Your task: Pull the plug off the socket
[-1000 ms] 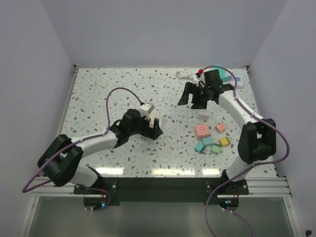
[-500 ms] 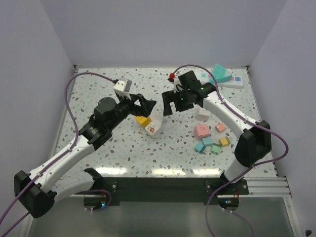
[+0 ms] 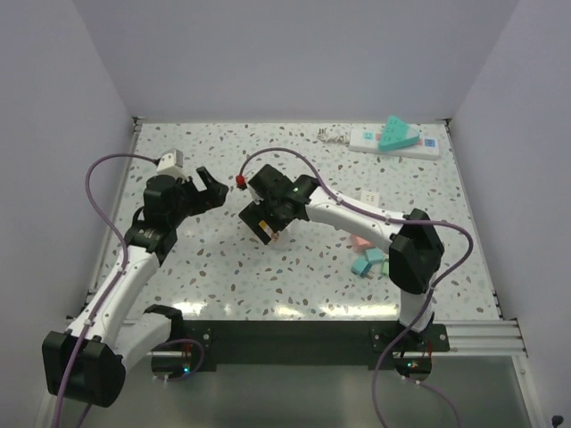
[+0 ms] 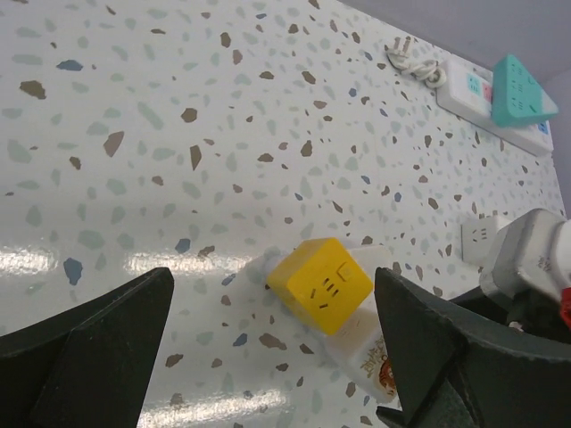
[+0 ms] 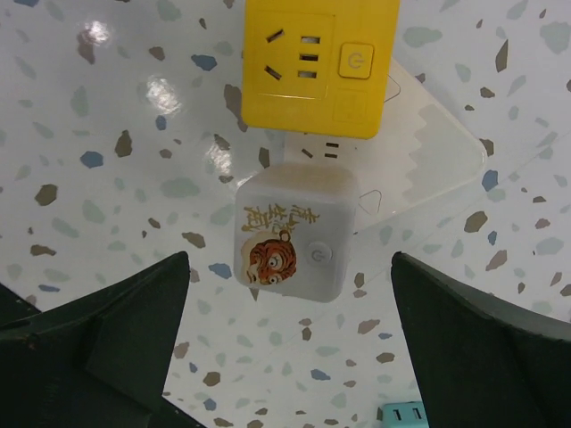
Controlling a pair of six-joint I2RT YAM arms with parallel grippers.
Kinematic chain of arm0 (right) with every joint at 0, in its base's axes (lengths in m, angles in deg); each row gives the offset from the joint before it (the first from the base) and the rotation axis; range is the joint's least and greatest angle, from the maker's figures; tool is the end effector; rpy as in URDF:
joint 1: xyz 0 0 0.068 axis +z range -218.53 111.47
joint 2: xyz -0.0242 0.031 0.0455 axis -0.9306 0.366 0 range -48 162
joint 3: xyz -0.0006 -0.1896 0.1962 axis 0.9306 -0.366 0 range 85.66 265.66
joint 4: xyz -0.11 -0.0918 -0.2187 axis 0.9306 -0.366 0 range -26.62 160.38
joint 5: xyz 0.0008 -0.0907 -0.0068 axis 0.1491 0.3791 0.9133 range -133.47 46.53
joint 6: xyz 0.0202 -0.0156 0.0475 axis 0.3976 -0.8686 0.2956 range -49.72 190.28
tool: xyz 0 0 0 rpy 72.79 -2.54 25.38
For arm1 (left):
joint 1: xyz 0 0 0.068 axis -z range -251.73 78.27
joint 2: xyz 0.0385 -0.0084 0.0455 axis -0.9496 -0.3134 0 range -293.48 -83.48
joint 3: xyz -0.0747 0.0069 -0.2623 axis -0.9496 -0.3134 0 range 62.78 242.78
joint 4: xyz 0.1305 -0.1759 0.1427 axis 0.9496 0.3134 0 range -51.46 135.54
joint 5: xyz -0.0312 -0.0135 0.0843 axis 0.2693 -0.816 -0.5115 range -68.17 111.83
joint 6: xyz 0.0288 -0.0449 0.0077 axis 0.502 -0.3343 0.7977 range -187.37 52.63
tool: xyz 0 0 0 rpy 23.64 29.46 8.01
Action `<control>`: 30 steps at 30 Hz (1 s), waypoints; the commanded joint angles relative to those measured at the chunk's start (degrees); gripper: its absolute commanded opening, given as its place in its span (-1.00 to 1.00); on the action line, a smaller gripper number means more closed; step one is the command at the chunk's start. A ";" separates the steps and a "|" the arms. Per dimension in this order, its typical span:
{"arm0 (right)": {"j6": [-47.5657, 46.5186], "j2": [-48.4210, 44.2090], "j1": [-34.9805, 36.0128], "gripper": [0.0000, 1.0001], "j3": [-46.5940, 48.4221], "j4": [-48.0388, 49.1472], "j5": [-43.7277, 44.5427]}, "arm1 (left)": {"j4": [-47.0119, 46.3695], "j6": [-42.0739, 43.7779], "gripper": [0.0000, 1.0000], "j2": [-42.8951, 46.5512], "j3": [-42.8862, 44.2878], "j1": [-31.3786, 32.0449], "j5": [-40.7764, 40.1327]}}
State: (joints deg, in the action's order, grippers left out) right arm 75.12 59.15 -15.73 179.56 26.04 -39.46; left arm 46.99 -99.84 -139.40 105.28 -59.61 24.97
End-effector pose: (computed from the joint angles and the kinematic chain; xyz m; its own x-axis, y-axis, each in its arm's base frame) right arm 0.2493 0.3240 0.2756 -0.5737 -0.6167 -0.5391 -0.7261 0.6874 -0.0136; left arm 0.2205 -0.0492 0.2929 -0.4466 -0.4523 -0.7720 0.0233 0.8566 -0.5154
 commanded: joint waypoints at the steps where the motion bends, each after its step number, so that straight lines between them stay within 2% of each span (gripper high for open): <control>1: -0.89 2.44 0.99 0.97 2.77 -0.31 9.33 | -0.10 -2.69 1.00 2.48 -1.10 -2.97 1.60; 4: 0.52 4.55 1.17 0.97 2.42 0.21 14.70 | -0.19 -2.34 1.00 2.66 -1.98 -4.29 2.84; 6: 0.52 5.43 1.17 0.97 1.98 0.74 14.63 | -0.71 -2.16 1.00 2.92 -2.95 -4.91 3.45; 9: 0.17 6.92 1.17 0.88 1.19 1.80 10.24 | -2.56 -2.51 1.00 2.49 -4.79 -5.35 5.91; 12: 1.31 7.80 1.17 0.66 0.49 2.59 5.32 | -3.70 -3.04 1.00 1.78 -6.46 -5.44 7.41; 15: 2.98 8.68 1.17 0.54 -0.39 3.38 0.92 | -5.11 -3.39 1.00 2.04 -7.96 -5.44 8.20; 18: 3.86 9.65 1.17 0.13 -1.18 3.38 -0.84 | -6.07 -3.22 1.00 1.78 -8.66 -5.44 9.25; 19: 4.29 10.00 1.08 -0.21 -1.01 2.77 -0.76 | -7.12 -3.22 1.00 1.43 -8.92 -5.44 10.47; 21: 5.09 9.92 0.99 -0.63 -0.48 2.33 -0.50 | -8.00 -2.95 1.00 0.64 -9.89 -5.44 12.58; 22: 5.70 9.66 0.38 -1.00 0.48 1.80 -0.84 | -9.92 -2.95 1.00 0.03 -10.15 -5.44 14.77; 27: 12.20 5.79 -4.09 -1.00 1.80 5.04 -9.18 | -15.82 -6.37 1.00 -2.70 -14.63 -5.44 21.29; 30: 19.14 4.30 -8.58 -1.00 0.85 9.25 -19.61 | -20.13 -9.53 1.00 -2.70 -17.88 -5.35 23.14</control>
State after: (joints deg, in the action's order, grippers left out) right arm 84.96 66.78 -20.08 179.74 29.78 -44.42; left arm 34.75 -105.28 -142.09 89.74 -64.60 43.13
